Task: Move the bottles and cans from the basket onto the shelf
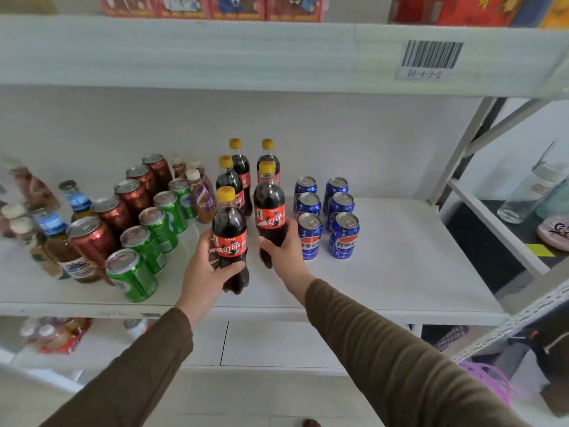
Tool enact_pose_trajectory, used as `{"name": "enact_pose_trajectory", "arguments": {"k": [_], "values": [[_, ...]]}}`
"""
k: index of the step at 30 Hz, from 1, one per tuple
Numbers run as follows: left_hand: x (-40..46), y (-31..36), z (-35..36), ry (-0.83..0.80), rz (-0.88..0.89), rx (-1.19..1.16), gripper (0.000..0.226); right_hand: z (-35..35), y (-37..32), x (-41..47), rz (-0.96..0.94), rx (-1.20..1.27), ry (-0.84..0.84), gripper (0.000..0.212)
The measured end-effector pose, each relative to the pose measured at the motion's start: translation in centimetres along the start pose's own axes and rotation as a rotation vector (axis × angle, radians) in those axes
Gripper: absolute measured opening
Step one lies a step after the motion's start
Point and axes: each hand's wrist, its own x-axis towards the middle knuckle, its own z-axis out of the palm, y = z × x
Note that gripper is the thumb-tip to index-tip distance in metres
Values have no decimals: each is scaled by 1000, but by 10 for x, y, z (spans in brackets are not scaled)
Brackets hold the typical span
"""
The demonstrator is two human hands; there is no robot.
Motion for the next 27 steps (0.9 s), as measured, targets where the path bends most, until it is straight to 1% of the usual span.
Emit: {"name": "enact_pose_trajectory", "arguments": {"k": [5,8,13,18,24,27], "values": [[26,-13,-5,-9,6,-14,76,11,18,39,45,-31,59,54],[37,-17,-5,-25,1,-18,80,13,26,54,43,-44,78,55],[49,-22,-1,-46,-15,-62,87,18,33,69,28,-84,102,54],[57,-25,1,-37,18,-72,88,25,37,80,38,-89,104,54],[57,-26,1,-73,28,-108,88,25,40,80,52,-60,84,66],[56,-28,2,-79,36,-121,89,23,33,72,96,-85,81,71]]}}
